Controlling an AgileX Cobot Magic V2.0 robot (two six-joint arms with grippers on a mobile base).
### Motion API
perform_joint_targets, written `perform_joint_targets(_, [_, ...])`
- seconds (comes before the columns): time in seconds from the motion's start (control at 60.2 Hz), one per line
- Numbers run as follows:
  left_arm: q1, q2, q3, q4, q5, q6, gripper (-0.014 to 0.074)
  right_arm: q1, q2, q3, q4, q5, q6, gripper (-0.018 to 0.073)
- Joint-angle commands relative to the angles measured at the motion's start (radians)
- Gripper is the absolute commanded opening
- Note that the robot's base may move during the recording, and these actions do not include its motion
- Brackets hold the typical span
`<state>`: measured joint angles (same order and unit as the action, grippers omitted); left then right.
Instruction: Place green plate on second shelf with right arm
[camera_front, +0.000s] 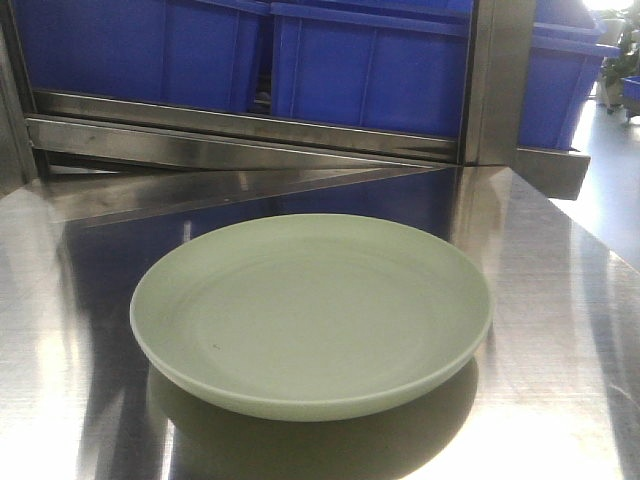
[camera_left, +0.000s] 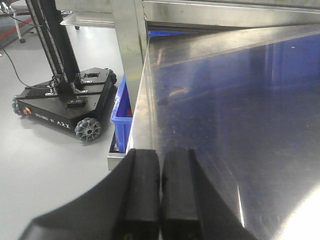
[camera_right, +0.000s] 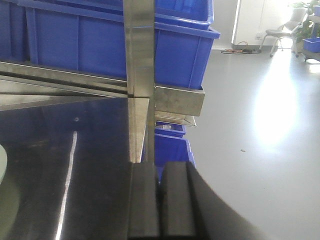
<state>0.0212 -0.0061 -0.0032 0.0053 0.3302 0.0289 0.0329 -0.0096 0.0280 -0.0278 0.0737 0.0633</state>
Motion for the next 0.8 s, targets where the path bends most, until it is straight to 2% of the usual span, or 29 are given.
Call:
perform_joint_targets(0.0, [-0.008,-0.021,0.04,0.002,-0.072,0.001,0.0124,0.003,-0.019,-0.007,-0.009,-0.111,-0.004,0.0056])
perform_joint_targets(0.183, [-0.008,-0.021,0.04,0.002,-0.072,0.001,0.0124,0.003,-0.009,-0.01,-0.009,-0.19,-0.003,0.0056])
perform_joint_targets(0.332, [-0.008,-0.021,0.04,0.002,-0.072,0.001,0.0124,0.003,0.067,-0.046,-0.009,-0.178,-0.001,0.0056])
perform_joint_targets(0.515, [-0.008,-0.021,0.04,0.002,-0.072,0.001,0.0124,0.003,0.244,-0.158,-0.009,-0.152,0.0,0.0056])
perform_joint_targets(0.78, [-0.008,-0.021,0.04,0.002,-0.072,0.001,0.0124,0.003,0.458,-0.335,-0.007,-0.194,0.0,0.0056])
